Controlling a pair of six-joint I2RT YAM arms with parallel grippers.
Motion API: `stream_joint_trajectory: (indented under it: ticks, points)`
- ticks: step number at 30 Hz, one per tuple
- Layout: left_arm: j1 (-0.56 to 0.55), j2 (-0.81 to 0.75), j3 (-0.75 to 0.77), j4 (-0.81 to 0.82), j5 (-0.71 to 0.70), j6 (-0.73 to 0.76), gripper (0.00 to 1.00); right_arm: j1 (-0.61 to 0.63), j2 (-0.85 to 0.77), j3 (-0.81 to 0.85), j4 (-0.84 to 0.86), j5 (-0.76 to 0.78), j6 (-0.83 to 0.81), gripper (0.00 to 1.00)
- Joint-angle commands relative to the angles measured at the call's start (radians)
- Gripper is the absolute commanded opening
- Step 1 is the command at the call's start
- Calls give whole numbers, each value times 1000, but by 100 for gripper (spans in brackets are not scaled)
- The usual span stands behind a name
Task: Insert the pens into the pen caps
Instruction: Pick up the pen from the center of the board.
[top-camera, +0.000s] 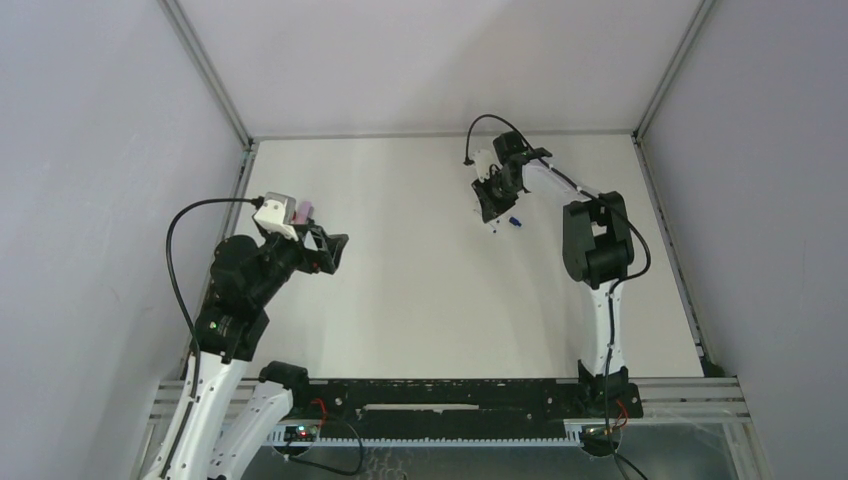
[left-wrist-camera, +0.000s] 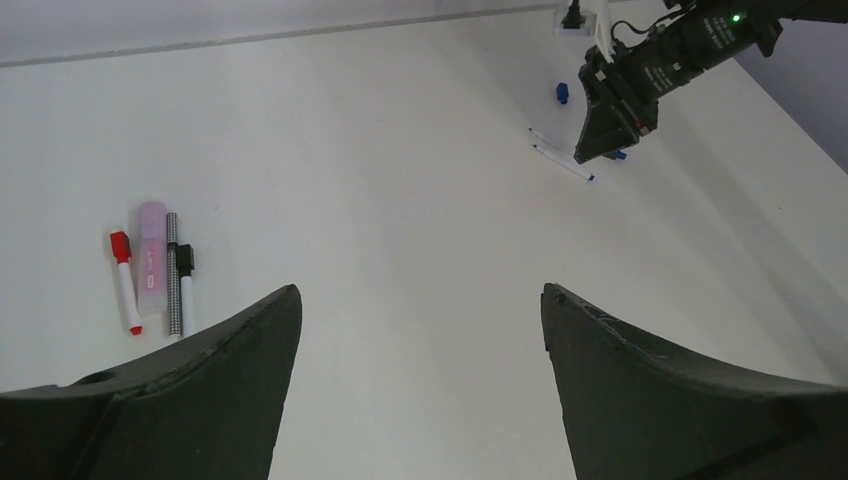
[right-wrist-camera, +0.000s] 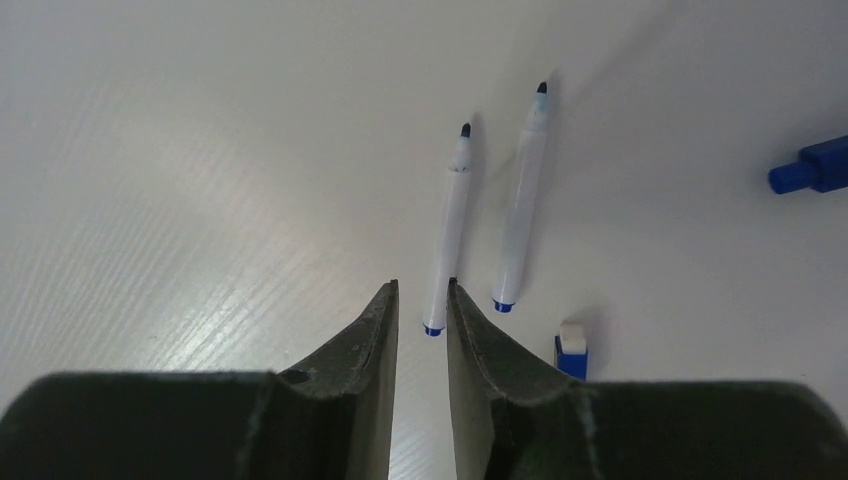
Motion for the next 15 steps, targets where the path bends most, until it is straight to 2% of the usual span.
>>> stream_joint_trajectory:
  ticks: [1, 15]
  points:
    - [10, 3, -13, 8, -1, 12, 92, 10, 24, 45, -32, 33, 16, 30]
    - [9, 6, -12, 8, 5, 9, 92, 16, 67, 48, -40, 75, 13, 30]
